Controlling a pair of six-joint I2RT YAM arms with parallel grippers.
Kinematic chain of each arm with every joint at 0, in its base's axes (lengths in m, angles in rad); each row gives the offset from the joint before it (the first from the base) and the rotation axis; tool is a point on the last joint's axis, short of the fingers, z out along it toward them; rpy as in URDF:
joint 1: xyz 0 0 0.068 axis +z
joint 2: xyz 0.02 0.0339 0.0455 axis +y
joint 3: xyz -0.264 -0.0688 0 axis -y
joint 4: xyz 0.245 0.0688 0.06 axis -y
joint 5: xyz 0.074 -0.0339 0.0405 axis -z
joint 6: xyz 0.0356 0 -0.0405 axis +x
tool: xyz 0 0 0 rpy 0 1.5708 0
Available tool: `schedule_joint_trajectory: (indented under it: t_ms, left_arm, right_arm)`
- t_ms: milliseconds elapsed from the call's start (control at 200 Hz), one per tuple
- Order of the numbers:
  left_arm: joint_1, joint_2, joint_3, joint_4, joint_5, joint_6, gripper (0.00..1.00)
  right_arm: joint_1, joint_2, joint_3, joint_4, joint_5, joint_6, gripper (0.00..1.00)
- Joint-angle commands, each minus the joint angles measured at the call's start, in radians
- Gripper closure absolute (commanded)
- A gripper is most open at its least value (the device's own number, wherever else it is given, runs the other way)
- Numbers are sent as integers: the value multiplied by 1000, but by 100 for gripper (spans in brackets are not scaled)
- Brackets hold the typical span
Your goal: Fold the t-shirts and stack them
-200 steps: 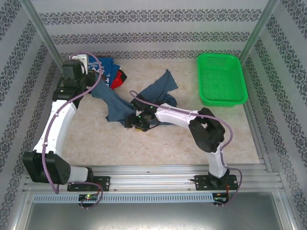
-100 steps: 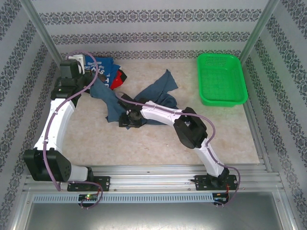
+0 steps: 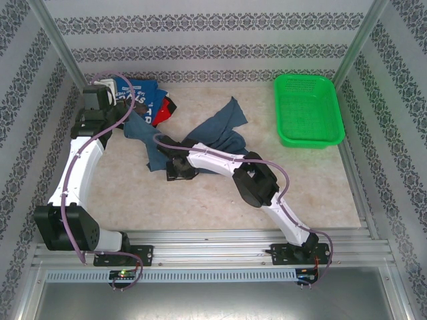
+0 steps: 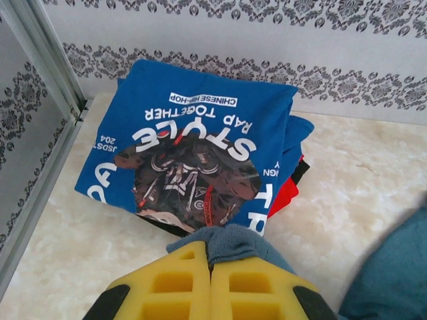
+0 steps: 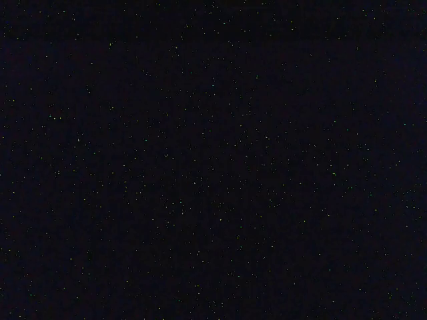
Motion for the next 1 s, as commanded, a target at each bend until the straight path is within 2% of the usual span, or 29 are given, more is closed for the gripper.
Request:
schedule_joint_trajectory:
  t_ms: [0, 75, 180, 330, 565, 744, 889, 994]
  left_arm:
    - [12, -20, -5, 3, 7, -19, 100]
    - [13, -25, -9, 1, 7, -17, 100]
    - [13, -31, -19, 0, 7, -16, 100]
    - [20, -45, -15, -19, 1, -8, 100]
    - [25, -77, 67, -118, 37, -110, 100]
    - [27, -106, 122, -172, 86, -211, 100]
    - [28, -130, 190, -223, 100, -242, 100]
    - [28, -149, 237, -260, 83, -241, 100]
  right_arm:
    - [9, 70, 58, -104, 96, -32, 54]
    - [9, 93, 83, -128, 110, -30, 59]
    - [6, 96, 83, -140, 126, -25, 79]
    - [-3, 13, 27, -140, 180, -50, 100]
    - [-26, -438, -316, -53, 264, -130, 100]
    - [-75, -793, -510, -125, 310, -146, 100]
    - [-187, -1091, -608, -186, 321, -136, 100]
    - [-334, -1274, -599, -241, 291, -169, 100]
